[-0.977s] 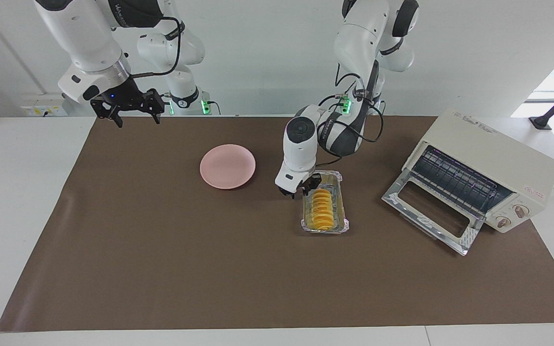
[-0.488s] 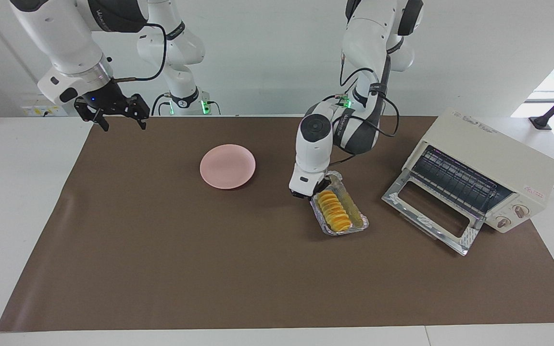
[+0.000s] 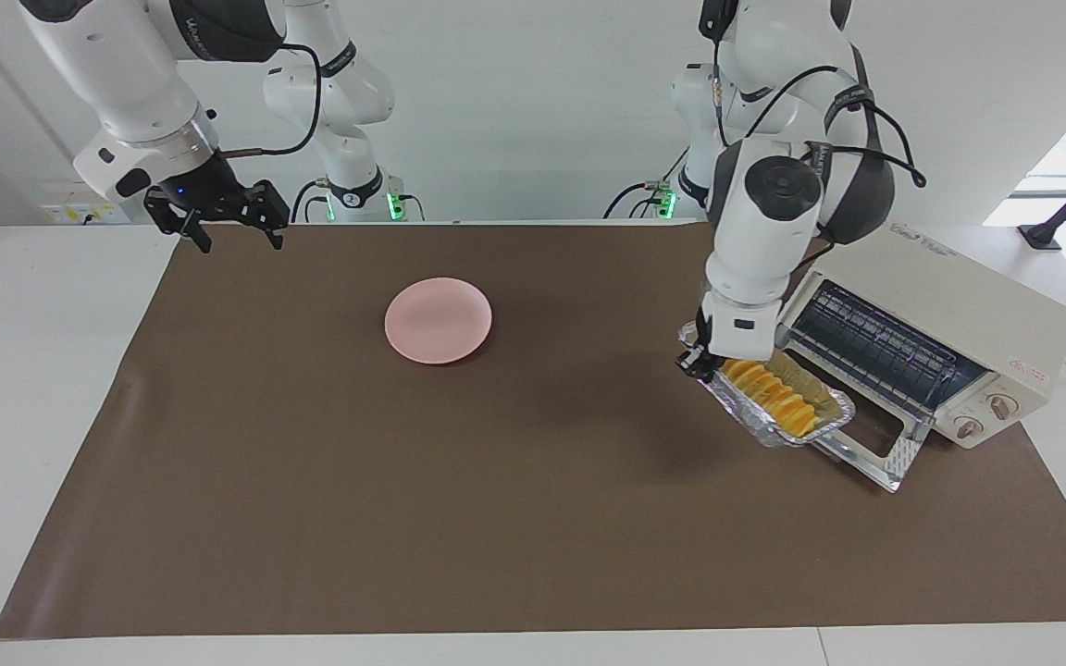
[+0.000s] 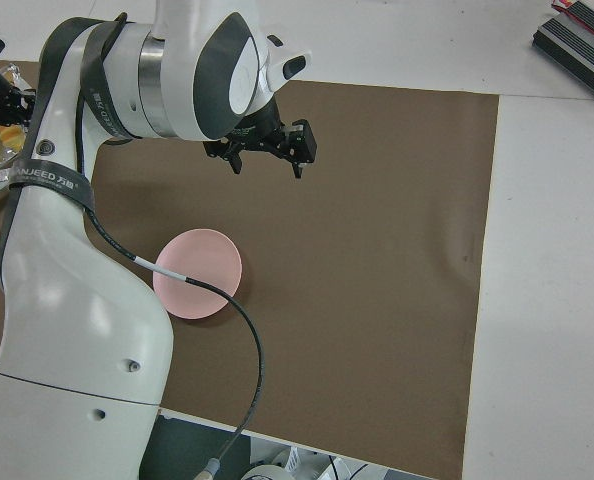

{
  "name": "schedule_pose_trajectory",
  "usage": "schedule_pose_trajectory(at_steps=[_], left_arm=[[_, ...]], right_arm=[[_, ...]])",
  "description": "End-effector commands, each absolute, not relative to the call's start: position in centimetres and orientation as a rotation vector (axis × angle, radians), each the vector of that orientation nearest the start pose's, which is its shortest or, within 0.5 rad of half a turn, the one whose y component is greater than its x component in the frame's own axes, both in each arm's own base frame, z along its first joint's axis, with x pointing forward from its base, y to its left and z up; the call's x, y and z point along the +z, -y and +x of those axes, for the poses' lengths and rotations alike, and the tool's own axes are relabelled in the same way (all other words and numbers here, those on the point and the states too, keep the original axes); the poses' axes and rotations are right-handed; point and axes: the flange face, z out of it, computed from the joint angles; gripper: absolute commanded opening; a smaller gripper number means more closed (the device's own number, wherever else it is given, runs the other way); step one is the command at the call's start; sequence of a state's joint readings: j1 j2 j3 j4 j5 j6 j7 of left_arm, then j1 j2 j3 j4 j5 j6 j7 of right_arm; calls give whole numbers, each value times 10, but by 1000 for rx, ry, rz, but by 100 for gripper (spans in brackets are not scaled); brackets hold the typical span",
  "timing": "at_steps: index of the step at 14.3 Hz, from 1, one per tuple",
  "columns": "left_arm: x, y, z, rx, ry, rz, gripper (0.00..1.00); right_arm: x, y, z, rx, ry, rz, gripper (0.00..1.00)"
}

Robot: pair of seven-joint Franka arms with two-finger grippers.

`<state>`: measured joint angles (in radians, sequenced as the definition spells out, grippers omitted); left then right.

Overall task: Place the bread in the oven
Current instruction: 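Carry the foil tray with the left gripper to the oven opening, then push the foil tray into the oven with the left gripper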

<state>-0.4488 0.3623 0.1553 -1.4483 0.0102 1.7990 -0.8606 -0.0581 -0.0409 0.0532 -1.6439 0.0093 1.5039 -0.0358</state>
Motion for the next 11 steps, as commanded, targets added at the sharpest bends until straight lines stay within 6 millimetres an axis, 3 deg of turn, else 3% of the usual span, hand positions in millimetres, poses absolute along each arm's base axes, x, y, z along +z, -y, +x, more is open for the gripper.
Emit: schedule_pose_trajectory(at_steps=[1,4,9,11], left_arm=[[466,134,649,17,1005,-2875,0],[451,75,643,88,1117,-2818,0],[422,21,607,247,1131,-2777,0],[420,3,602,273,1169,-2757,0]], right_arm=[[610,4,534,131,65,-3122,100],[608,3,531,153,62,-3121,100],[608,3,531,153,62,-3121,100],[608,3,531,153,62,-3121,100]])
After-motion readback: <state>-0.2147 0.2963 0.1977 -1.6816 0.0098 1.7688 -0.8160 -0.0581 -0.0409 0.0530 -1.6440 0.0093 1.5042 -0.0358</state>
